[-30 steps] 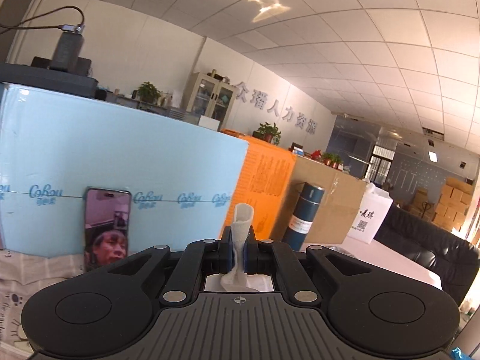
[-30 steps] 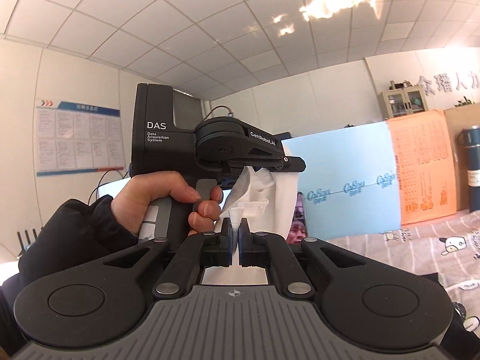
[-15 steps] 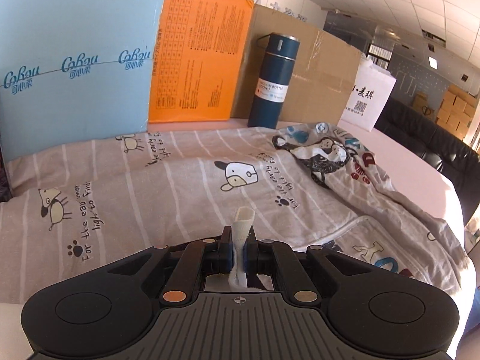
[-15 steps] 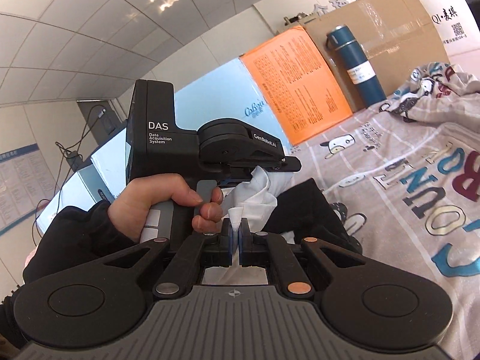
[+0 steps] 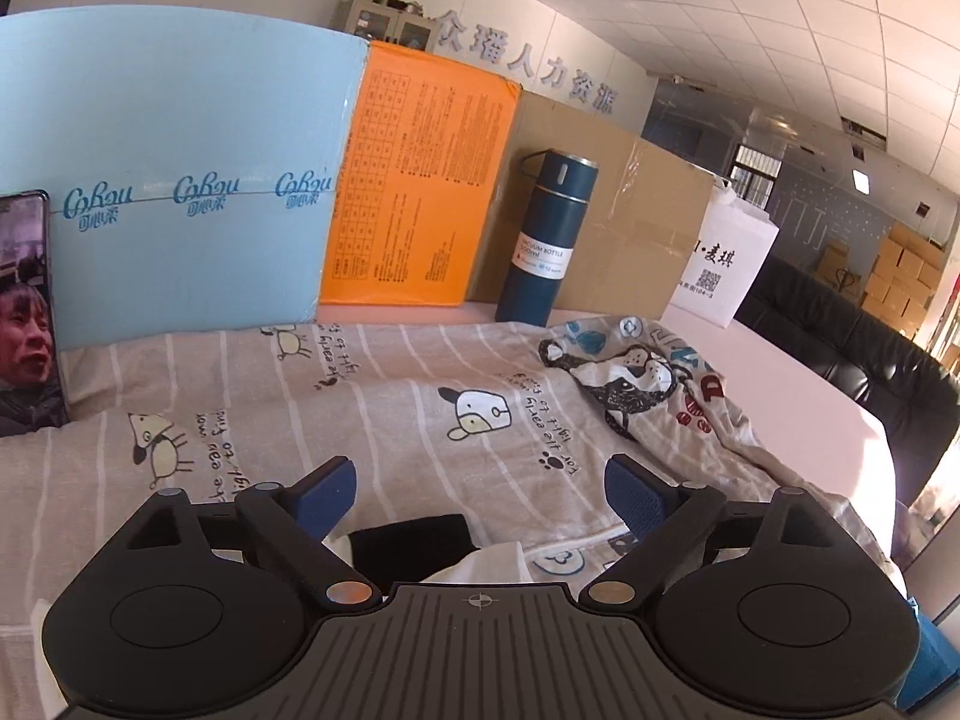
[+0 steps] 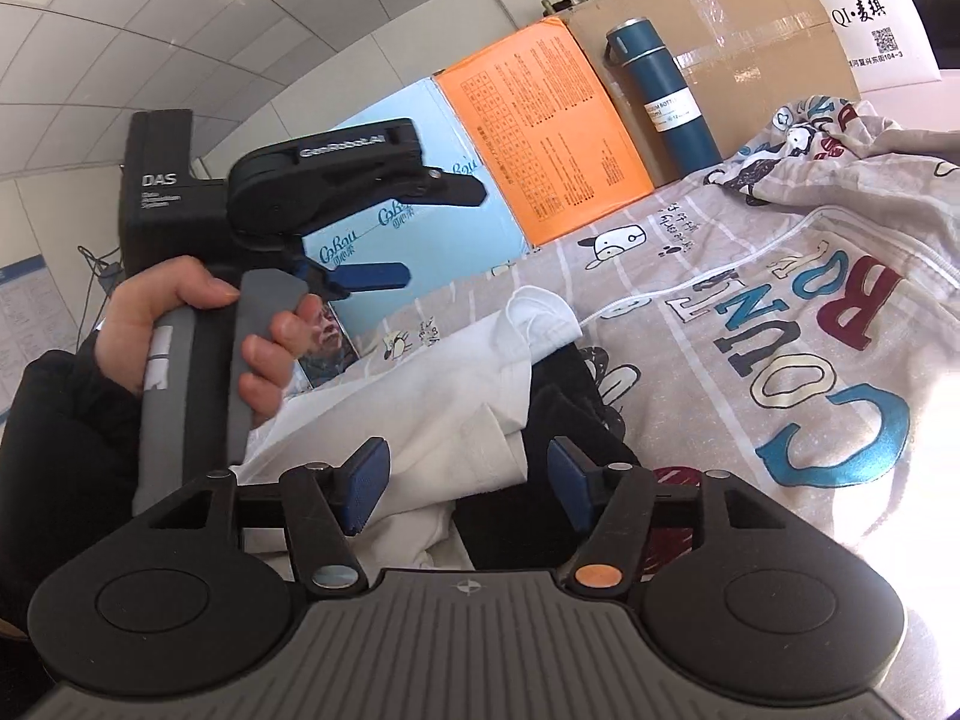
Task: Fold clothes
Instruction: 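Lay the shirt corner down and open the right gripper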
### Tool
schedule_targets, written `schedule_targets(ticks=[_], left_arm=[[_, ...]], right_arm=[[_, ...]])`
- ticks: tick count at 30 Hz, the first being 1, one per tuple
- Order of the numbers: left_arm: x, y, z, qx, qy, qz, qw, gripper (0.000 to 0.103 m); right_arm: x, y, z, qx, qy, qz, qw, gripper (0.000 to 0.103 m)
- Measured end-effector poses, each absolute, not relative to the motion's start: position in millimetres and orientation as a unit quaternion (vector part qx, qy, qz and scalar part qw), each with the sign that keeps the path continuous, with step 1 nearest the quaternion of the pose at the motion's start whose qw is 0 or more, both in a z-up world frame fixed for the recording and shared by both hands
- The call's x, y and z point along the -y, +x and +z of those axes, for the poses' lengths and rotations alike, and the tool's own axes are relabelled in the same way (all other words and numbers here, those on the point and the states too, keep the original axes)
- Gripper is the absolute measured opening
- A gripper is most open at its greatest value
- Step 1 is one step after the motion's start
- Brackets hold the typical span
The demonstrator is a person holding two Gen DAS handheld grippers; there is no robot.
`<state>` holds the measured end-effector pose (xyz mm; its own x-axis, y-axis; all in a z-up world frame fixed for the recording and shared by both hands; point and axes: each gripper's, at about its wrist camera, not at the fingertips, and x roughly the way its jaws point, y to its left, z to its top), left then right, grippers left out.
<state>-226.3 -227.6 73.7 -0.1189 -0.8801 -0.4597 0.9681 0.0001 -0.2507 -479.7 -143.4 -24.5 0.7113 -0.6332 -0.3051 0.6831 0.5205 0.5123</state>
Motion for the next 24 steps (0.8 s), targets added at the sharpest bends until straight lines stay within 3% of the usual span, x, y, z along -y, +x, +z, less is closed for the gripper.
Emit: schedule_targets(ticks=[11,13,14,16,22,24], left_arm=[[135.9,-153.3,52.0,-0.243,0.114,-0.659,0.703,0.095],[128.8,-149.8,45.4,-0.247,0.119,-0.660,0.699,0.095],[125.3,-148.1,42.1,-0.249,0.122,-0.661,0.697,0.095],[118.2,-144.6,35.5,-0.253,0.127,-0.662,0.694,0.095],[108.5,-145.7,25.6,-0.260,0.130,-0.682,0.671,0.095],[108.6,-146.6,21.6,-0.266,0.130,-0.684,0.666,0.095]], right_arm=[[158.5,-473.4,-22.4,-0.048,0.363,-0.369,0.854,0.058],[157.4,-467.6,-20.1,-0.059,0.350,-0.376,0.856,0.036],[155.1,-464.2,-18.8,-0.069,0.332,-0.379,0.861,0.014],[149.5,-464.5,-15.1,-0.075,0.312,-0.377,0.869,0.007],[139.0,-486.3,-4.2,-0.099,0.320,-0.396,0.855,0.007],[136.7,-487.2,-6.3,-0.131,0.316,-0.397,0.852,0.016]])
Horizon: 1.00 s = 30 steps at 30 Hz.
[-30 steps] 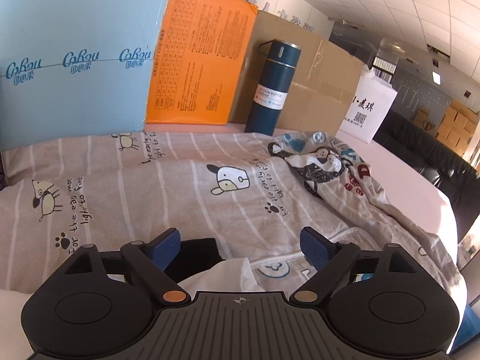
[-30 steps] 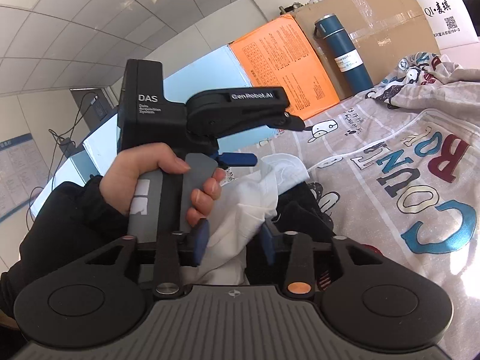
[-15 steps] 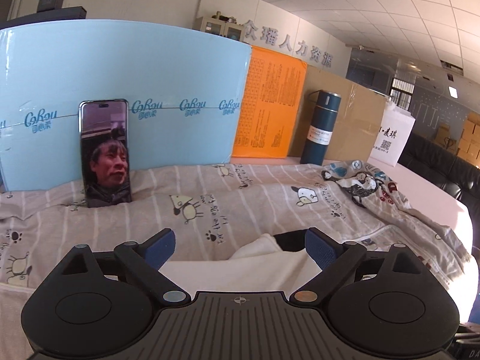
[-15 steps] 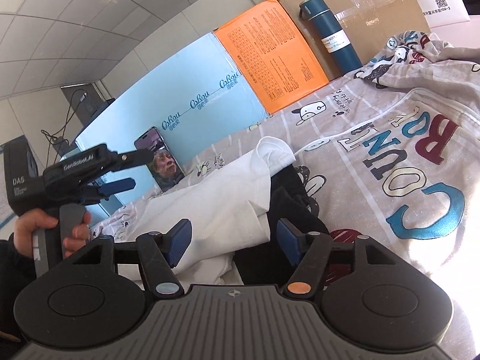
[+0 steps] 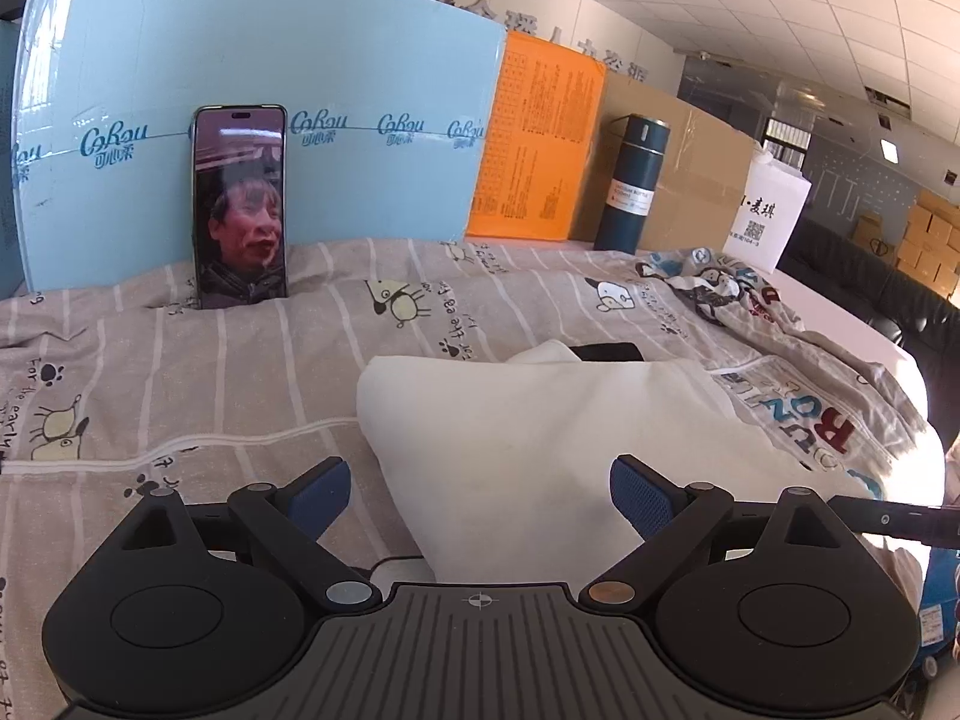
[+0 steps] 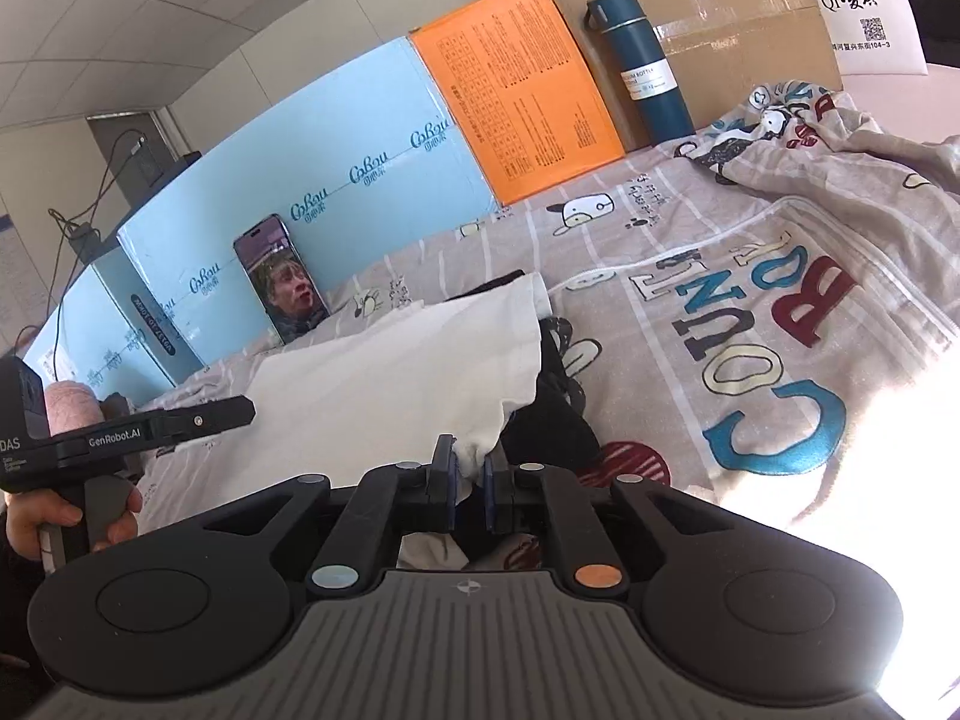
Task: Fold clothes
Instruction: 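Lay the shirt corner down and open the right gripper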
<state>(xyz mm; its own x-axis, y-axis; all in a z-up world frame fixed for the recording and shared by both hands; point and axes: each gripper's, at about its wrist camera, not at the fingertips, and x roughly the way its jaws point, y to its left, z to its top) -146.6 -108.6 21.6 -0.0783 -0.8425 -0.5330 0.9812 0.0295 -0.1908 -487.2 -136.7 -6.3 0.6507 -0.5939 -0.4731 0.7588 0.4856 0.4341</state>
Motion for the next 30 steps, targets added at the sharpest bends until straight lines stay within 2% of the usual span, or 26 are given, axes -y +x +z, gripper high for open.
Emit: schedule_targets(ticks=[1,2,3,7,11,17,23,27,30], left_arm=[[108.2,-145.6,19.8,-0.271,0.126,-0.685,0.665,0.095],[107.8,-144.1,17.9,-0.277,0.120,-0.685,0.663,0.095],[107.3,-142.7,16.0,-0.282,0.115,-0.686,0.661,0.095],[106.1,-131.7,11.6,-0.301,0.079,-0.678,0.666,0.095],[103.1,-121.4,11.1,-0.301,0.048,-0.676,0.671,0.095],[102.5,-108.9,9.3,-0.304,0.017,-0.672,0.675,0.095],[105.8,-104.3,4.6,-0.314,0.014,-0.681,0.662,0.095],[104.3,-100.8,3.7,-0.318,0.004,-0.677,0.664,0.095],[104.1,-100.6,3.5,-0.319,0.003,-0.676,0.664,0.095]], right_arm=[[136.0,-487.7,-5.7,-0.144,0.309,-0.399,0.851,0.020],[136.6,-489.7,-2.2,-0.150,0.300,-0.405,0.851,0.037],[139.1,-492.6,3.1,-0.147,0.291,-0.411,0.851,0.050],[177.9,-493.8,26.3,-0.133,0.265,-0.414,0.861,0.052],[245.4,-471.9,29.0,-0.161,0.257,-0.378,0.875,0.057],[325.1,-440.5,0.9,-0.211,0.310,-0.344,0.861,0.055],[328.7,-423.7,-7.9,-0.221,0.293,-0.326,0.871,0.054],[321.1,-414.9,-4.3,-0.239,0.256,-0.335,0.875,0.036],[314.6,-410.3,-1.6,-0.251,0.225,-0.337,0.879,0.026]])
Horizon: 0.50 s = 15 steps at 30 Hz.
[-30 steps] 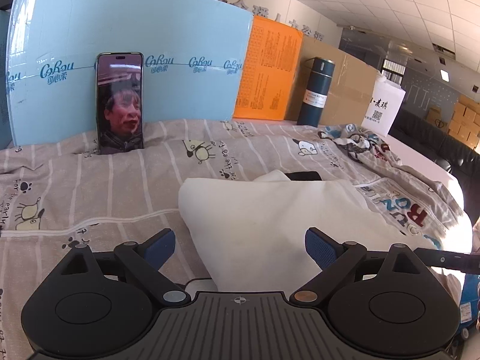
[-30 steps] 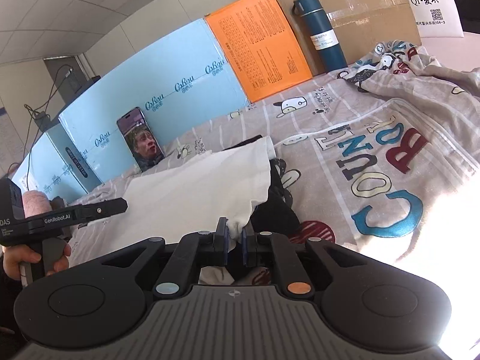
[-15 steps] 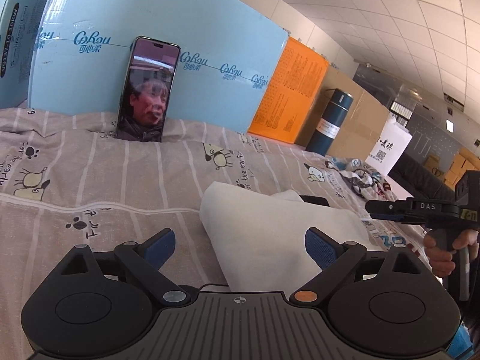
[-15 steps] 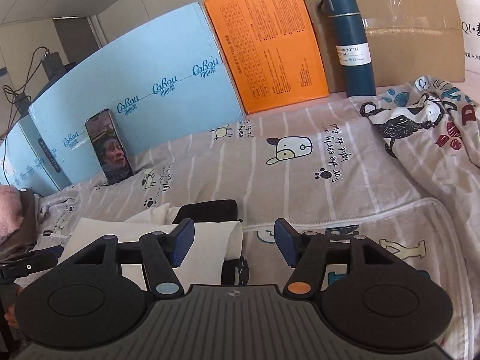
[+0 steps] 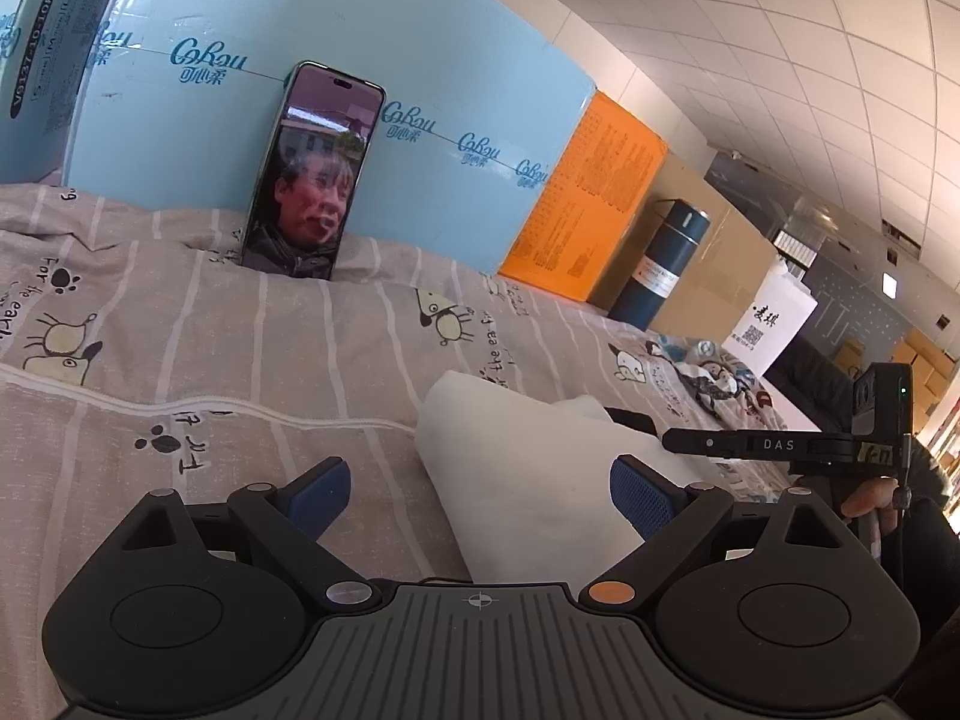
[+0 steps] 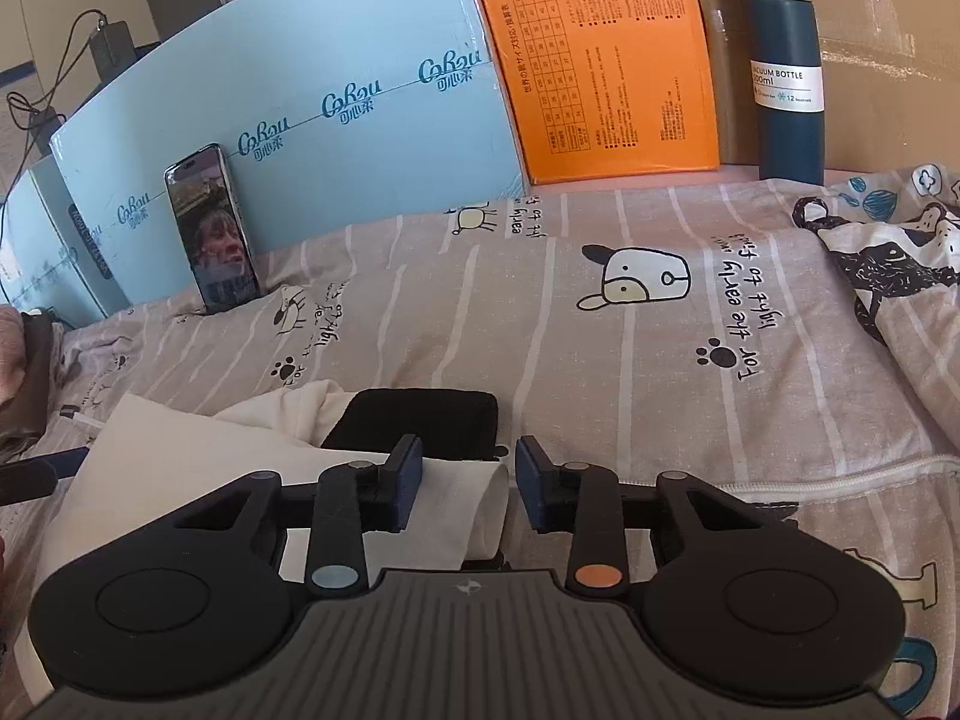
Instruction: Fold clothes
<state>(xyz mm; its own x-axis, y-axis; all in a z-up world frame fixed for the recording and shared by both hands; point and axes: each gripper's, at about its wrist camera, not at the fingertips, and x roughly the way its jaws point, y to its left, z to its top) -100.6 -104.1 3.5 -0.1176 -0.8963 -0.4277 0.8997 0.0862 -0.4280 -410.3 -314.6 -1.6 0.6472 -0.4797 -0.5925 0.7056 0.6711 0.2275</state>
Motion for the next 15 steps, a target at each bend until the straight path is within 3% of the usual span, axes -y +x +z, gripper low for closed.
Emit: schedule_targets(ticks=[9,15], left_arm=[[104.4,-101.1,2.8,-0.319,0.007,-0.676,0.664,0.095],[105.0,-101.1,1.9,-0.318,0.009,-0.675,0.666,0.095]], right_arm=[[303.6,-407.0,6.7,-0.266,0.162,-0.342,0.887,0.007],[301.9,-406.8,11.1,-0.254,0.150,-0.344,0.892,0.006]])
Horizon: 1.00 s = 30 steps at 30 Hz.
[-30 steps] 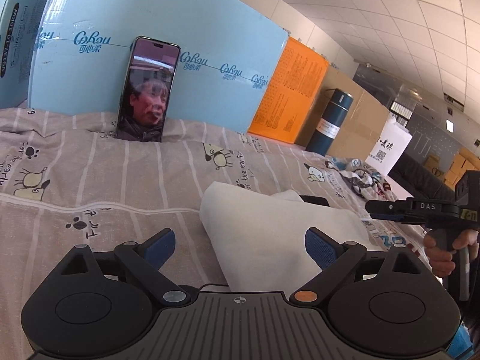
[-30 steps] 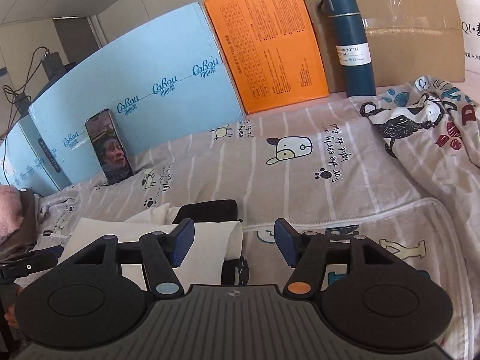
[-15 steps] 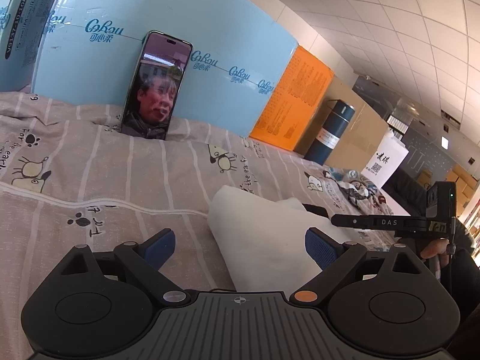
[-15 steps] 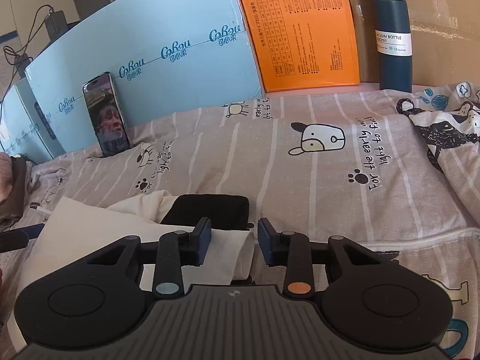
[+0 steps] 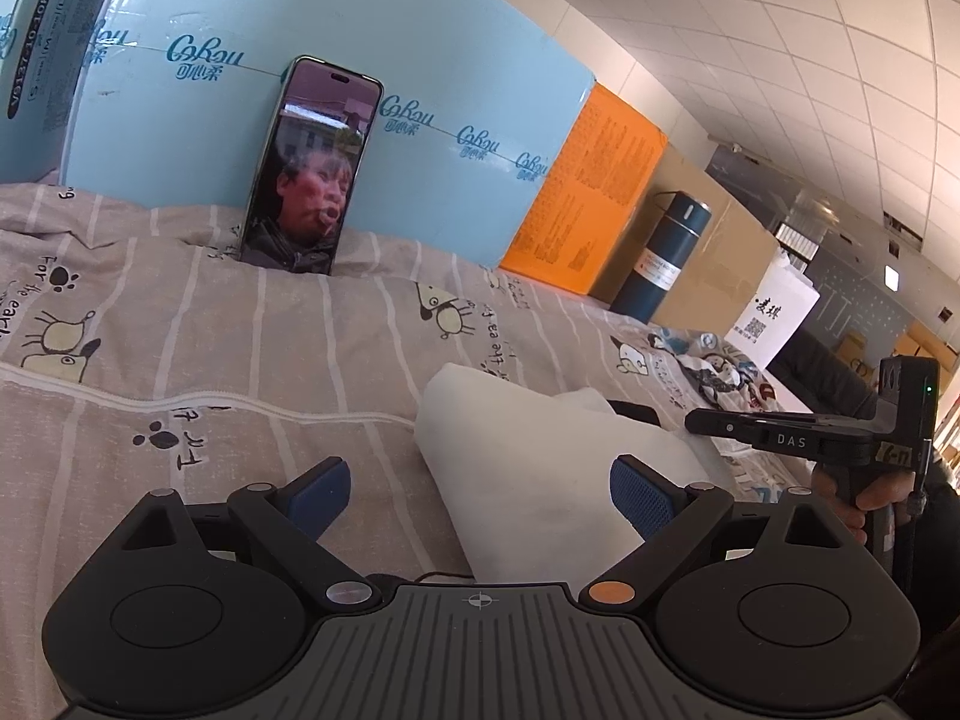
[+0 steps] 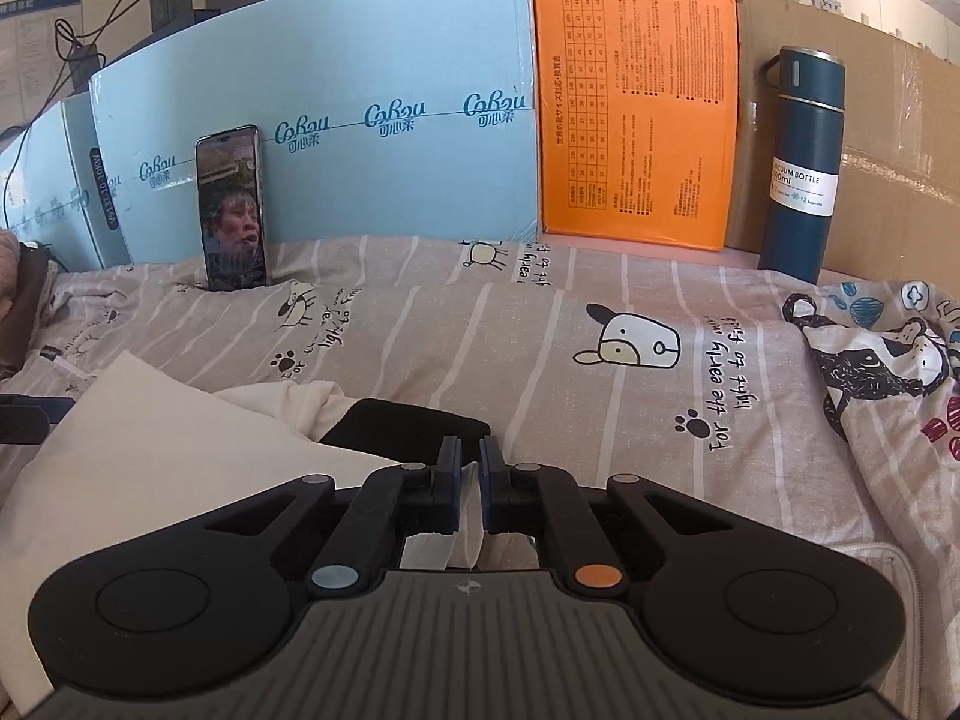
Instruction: Fold clothes
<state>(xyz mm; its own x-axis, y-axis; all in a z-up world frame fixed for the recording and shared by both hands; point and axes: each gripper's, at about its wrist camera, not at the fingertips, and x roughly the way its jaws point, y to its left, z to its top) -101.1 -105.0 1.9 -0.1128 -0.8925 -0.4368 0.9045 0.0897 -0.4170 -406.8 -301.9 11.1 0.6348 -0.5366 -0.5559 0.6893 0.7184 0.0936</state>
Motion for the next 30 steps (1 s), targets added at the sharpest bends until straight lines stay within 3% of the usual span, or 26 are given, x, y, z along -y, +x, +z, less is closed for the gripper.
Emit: schedule_targets(ticks=[9,13,17,21,25,28,30], left_arm=[[105.5,-100.1,2.1,-0.311,0.012,-0.663,0.681,0.095],[108.4,-102.2,14.0,-0.273,0.041,-0.655,0.703,0.095],[115.9,-106.0,29.3,-0.215,0.086,-0.655,0.719,0.095],[140.2,-120.0,39.4,-0.151,0.139,-0.675,0.708,0.095],[167.5,-132.1,32.1,-0.158,0.172,-0.691,0.684,0.094],[175.8,-135.3,19.0,-0.166,0.200,-0.692,0.673,0.080],[176.5,-134.2,12.7,-0.174,0.207,-0.701,0.660,0.057]], right_arm=[[302.6,-412.1,11.5,-0.238,0.160,-0.343,0.895,0.006],[305.2,-418.1,8.5,-0.231,0.188,-0.332,0.895,0.009],[306.2,-426.4,8.0,-0.217,0.218,-0.328,0.893,0.038],[308.1,-431.2,6.2,-0.209,0.245,-0.327,0.888,0.047],[309.3,-433.3,2.7,-0.211,0.262,-0.327,0.883,0.052],[309.4,-433.8,-0.6,-0.224,0.264,-0.335,0.876,0.050],[310.2,-433.0,-0.5,-0.223,0.264,-0.330,0.879,0.049]])
